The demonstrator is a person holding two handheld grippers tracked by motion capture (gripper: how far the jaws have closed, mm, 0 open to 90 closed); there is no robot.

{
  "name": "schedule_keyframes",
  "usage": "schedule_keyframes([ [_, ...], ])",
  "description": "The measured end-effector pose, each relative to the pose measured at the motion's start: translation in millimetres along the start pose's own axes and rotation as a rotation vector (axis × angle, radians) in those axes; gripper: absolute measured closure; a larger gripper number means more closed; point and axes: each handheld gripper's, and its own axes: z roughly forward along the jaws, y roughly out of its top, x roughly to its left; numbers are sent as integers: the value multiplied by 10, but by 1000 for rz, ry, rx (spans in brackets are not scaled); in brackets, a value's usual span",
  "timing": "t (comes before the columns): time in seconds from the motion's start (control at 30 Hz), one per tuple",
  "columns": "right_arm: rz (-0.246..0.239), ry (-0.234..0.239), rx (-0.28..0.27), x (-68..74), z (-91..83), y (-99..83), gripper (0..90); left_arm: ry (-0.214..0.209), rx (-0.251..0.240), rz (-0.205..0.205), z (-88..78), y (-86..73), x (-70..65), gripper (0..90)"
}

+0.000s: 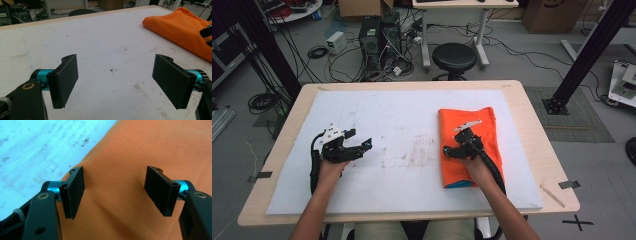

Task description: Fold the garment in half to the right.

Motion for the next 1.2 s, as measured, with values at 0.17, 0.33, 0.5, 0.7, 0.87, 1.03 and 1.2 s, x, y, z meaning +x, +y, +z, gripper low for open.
schedule_keyframes([
  [0.17,42,-17,-83,-116,-128,171,313,-6,1,1,14,4,-13,208],
  [0.33,87,-52,-60,-255,47,340,310,-6,-3,1,7,11,-13,208],
  [0.5,95,-41,16,-256,319,363,309,-7,-3,1,7,10,-21,208],
  [0.7,117,1,-16,-325,259,355,308,-10,2,0,21,-1,-30,208],
  [0.87,202,-46,-106,-626,3,270,308,-10,4,0,25,-3,-29,208],
  [1.03,259,-153,-70,-969,-92,79,384,-10,7,-2,37,-5,-33,208],
  [1.2,231,-229,26,-1128,-14,-101,607,-12,11,1,52,-8,-42,208],
])
